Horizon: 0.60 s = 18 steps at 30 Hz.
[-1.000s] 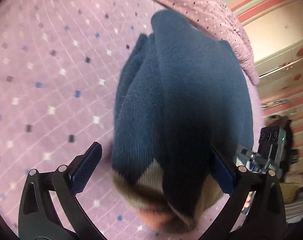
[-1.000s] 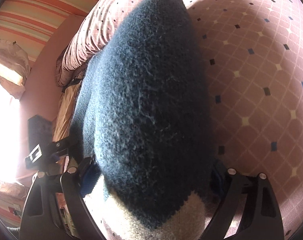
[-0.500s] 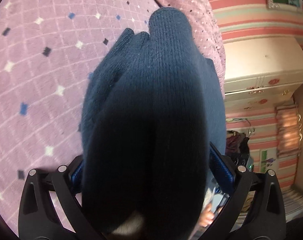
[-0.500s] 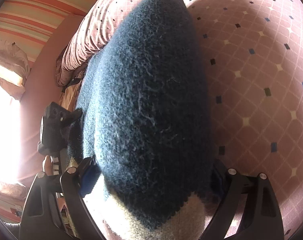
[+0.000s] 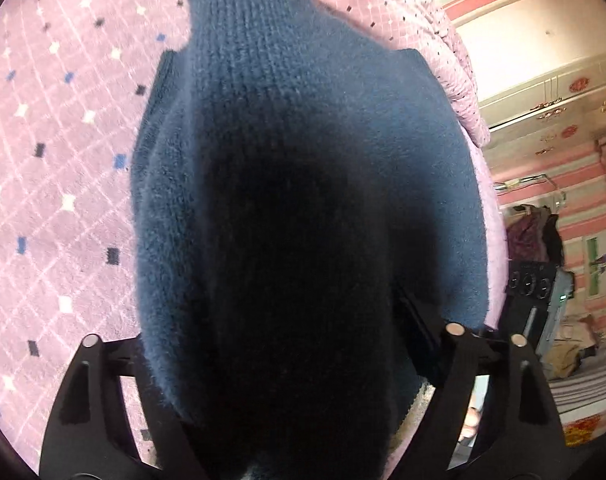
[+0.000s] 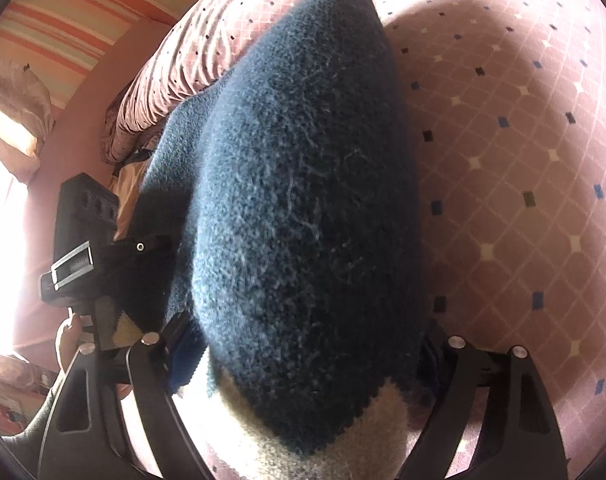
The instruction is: Fold small clothes
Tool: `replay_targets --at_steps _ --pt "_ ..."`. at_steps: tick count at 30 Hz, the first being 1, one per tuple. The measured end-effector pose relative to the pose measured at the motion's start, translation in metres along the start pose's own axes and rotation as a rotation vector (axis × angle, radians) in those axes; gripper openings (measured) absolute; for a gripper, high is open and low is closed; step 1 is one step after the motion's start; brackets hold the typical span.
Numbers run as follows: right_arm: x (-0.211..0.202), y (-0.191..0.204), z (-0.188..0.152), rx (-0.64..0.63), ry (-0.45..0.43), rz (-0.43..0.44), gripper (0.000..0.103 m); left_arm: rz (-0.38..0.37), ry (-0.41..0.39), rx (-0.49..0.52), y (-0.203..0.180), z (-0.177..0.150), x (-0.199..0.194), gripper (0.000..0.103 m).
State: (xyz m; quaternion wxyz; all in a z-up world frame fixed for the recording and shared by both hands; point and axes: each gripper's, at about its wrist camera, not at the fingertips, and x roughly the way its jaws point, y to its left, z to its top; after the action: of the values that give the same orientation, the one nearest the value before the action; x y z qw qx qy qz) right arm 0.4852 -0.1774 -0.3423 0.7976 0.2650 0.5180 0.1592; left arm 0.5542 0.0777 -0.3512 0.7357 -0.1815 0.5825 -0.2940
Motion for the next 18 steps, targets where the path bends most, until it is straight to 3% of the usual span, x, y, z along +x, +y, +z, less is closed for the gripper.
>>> replay_targets --at_steps 3,12,18 --pt "-0.003 0.003 -0.001 -0.017 -0.012 -0.025 0.078 0.018 -0.022 0.008 -0.001 -0.002 -0.007 0.073" --pt "-0.008 0.003 0.001 -0.001 -0.022 -0.018 0.075 -0.067 -0.034 -0.064 0.027 -0.006 -0.024 0.07" --pt "-0.01 0.002 0.003 -0.004 -0.016 -0.029 0.074 -0.045 -0.025 -0.048 0.024 -0.004 -0.025 0.066"
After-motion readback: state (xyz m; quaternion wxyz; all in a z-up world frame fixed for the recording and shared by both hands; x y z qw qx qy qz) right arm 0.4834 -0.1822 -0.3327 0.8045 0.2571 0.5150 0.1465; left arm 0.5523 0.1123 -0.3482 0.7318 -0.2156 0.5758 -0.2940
